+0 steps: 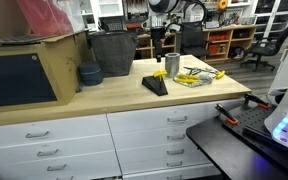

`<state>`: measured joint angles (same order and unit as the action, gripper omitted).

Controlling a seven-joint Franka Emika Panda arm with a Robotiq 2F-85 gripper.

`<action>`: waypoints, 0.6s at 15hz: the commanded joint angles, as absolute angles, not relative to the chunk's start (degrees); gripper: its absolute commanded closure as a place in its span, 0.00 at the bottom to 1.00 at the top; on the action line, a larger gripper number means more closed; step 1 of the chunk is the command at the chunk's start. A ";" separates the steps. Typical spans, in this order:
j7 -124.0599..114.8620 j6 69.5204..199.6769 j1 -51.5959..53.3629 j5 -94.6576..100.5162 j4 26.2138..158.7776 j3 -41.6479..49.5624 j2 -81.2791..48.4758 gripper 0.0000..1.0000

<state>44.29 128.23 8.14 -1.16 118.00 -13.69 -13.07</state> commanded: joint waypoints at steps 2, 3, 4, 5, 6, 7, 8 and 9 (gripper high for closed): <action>31.48 126.35 8.46 -1.70 117.64 -12.35 -11.05 0.00; 28.43 125.81 8.51 -1.53 117.33 -12.16 -11.07 0.00; 24.84 125.01 8.63 -1.01 116.80 -11.89 -11.30 0.00; 21.63 123.82 8.70 -0.86 116.26 -11.73 -11.47 0.00; 18.62 122.73 8.81 -0.83 115.77 -11.51 -11.72 0.00; 15.42 122.00 8.95 -0.71 115.40 -11.26 -11.89 0.00; 12.71 119.91 9.01 -0.92 114.49 -11.11 -12.37 0.00; 9.92 117.97 9.10 -0.76 113.83 -10.90 -12.72 0.00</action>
